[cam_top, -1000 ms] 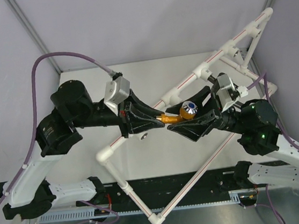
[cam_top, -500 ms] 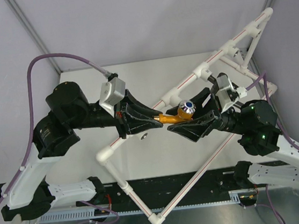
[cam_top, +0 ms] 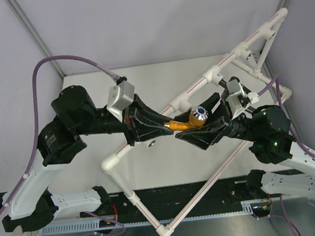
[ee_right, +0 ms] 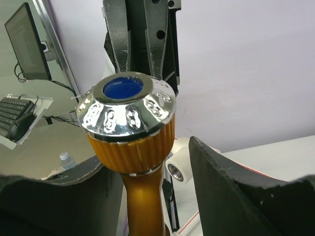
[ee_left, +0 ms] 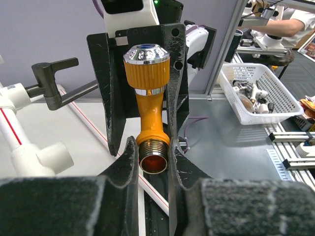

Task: Install the water faucets
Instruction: Adjust the water faucet.

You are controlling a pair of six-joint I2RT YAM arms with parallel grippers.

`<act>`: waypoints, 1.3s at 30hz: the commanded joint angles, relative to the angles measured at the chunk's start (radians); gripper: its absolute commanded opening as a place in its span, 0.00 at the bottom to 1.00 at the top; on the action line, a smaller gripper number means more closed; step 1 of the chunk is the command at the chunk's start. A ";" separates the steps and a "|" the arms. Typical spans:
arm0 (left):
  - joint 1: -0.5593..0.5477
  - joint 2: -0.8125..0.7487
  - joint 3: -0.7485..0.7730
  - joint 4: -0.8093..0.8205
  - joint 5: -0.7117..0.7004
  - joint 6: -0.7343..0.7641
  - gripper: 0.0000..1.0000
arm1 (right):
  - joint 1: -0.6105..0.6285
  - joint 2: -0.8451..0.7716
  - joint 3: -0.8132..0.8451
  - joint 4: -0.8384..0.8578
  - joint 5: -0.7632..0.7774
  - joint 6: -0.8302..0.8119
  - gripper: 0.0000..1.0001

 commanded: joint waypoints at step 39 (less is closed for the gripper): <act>-0.004 0.083 -0.019 0.095 0.080 -0.089 0.00 | 0.026 0.039 0.032 -0.003 -0.054 -0.015 0.41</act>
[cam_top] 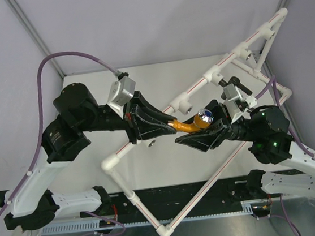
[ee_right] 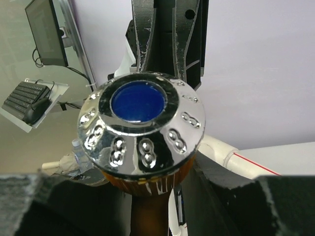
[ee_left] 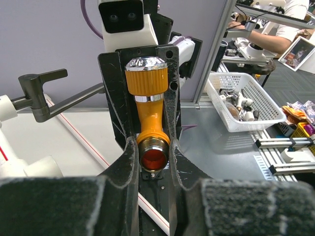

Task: Install the water faucets
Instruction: Adjust the water faucet.

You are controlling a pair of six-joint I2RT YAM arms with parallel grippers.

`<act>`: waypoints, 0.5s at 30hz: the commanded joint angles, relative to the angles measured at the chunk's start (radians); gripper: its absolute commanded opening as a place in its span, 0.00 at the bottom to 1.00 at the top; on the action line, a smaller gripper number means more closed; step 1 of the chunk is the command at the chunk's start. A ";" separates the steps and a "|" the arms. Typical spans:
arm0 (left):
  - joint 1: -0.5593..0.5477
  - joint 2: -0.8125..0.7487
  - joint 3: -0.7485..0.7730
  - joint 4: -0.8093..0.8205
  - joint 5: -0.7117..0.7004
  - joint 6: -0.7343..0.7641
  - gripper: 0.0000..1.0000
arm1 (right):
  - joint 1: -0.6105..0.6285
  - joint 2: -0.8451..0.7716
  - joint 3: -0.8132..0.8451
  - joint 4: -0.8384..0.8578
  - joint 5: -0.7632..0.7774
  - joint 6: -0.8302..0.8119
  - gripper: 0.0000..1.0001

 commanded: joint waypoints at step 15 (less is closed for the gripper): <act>-0.006 0.121 0.024 -0.010 0.055 -0.080 0.00 | 0.013 0.004 0.033 -0.060 0.079 -0.041 0.37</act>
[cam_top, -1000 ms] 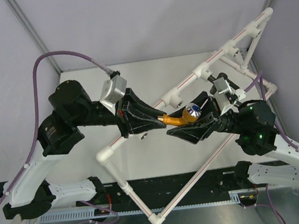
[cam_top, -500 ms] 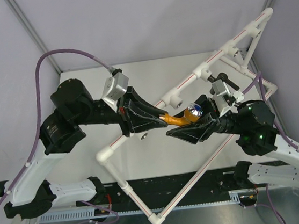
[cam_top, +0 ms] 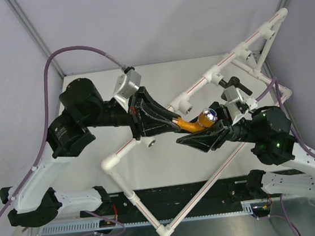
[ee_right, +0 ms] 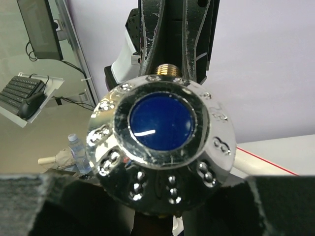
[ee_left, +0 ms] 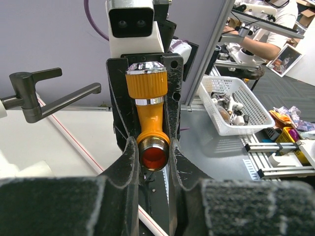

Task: Install the water faucets
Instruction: Adjust the water faucet.

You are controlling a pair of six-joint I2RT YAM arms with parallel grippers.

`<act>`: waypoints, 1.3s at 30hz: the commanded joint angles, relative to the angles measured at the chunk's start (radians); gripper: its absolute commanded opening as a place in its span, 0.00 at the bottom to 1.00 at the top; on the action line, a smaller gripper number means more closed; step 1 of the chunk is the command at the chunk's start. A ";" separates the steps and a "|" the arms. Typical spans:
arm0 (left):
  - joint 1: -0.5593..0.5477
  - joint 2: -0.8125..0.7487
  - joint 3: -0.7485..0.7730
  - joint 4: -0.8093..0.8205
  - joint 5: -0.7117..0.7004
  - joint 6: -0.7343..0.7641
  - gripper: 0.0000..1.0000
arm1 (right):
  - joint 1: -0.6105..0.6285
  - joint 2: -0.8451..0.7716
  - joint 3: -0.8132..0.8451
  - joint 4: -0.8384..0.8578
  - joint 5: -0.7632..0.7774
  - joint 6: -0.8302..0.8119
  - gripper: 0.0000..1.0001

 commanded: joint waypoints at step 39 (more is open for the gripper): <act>-0.017 0.108 -0.004 -0.041 0.055 -0.030 0.00 | 0.010 -0.017 0.033 0.016 0.166 -0.019 0.14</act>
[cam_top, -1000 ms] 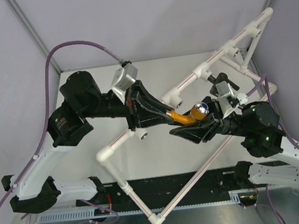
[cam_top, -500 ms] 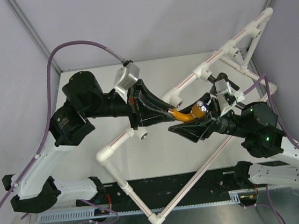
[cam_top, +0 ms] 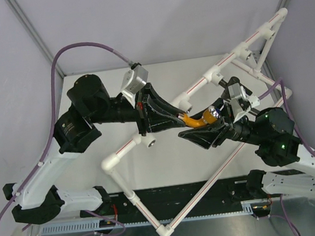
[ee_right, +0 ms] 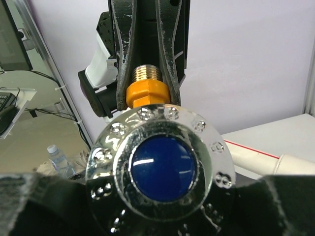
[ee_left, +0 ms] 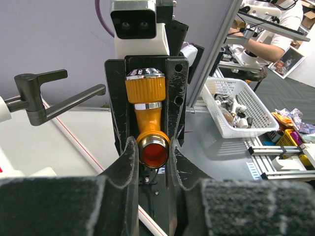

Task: Install the water faucets
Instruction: Adjust the water faucet.

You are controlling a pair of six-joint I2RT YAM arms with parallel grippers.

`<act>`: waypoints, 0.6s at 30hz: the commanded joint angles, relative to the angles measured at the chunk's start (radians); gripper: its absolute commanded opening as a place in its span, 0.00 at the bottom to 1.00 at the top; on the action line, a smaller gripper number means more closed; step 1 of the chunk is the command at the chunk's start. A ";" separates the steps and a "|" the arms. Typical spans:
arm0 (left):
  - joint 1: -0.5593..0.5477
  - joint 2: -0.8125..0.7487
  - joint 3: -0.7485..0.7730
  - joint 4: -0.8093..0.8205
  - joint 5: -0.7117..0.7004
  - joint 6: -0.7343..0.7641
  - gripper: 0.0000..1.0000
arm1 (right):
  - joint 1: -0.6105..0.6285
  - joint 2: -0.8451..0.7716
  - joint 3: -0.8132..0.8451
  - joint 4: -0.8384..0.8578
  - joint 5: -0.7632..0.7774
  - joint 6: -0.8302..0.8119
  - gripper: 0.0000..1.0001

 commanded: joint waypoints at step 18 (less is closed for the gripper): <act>-0.020 0.026 -0.021 -0.070 0.010 -0.004 0.97 | 0.004 -0.008 0.032 0.038 0.025 -0.029 0.00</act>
